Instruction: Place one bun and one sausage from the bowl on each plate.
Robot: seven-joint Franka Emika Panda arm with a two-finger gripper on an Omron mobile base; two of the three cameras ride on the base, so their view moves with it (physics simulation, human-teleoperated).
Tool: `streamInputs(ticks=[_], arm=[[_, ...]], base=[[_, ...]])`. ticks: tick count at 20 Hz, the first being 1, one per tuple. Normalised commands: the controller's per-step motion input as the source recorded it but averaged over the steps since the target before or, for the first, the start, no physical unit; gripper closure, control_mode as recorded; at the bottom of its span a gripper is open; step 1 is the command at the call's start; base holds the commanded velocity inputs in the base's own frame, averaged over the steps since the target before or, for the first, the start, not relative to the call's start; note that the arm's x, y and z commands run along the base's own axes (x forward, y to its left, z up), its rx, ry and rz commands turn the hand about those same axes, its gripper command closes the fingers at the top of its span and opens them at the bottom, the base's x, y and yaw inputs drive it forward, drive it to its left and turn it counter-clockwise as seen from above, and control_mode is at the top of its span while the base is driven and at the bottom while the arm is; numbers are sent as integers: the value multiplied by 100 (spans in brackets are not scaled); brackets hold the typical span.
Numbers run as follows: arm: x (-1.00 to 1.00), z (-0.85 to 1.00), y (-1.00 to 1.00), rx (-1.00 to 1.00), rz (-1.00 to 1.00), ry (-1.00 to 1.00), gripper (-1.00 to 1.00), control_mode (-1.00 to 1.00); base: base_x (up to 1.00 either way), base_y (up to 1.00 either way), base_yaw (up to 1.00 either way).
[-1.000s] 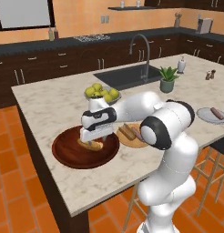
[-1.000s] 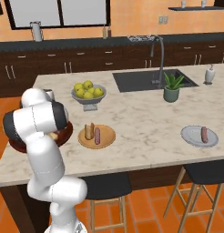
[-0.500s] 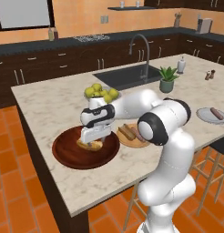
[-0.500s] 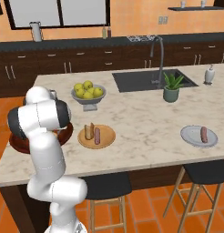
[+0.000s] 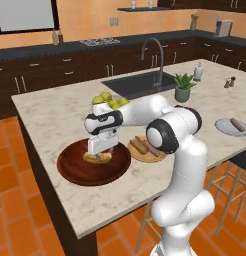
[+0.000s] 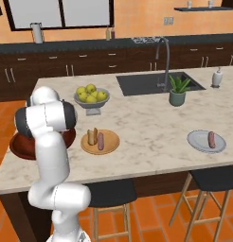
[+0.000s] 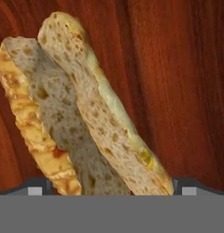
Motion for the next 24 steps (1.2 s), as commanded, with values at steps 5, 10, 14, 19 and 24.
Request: streamInputs(ticks=[5, 10, 14, 19, 24], arm=[[-37, -64, 1, -1, 10, 2, -100, -100], [-100, -69, -8, -1, 22, -12, -100, -100], [-91, -70, 1, -8, 18, -17, -100, -100], [-3, -31, 0, 1, 0, -12, -100, -100], [0, -32, -1, 2, -1, -1, -100, -100]], base=[[0, 0, 0], [0, 0, 0], [0, 0, 0], [0, 0, 0], [0, 0, 0]])
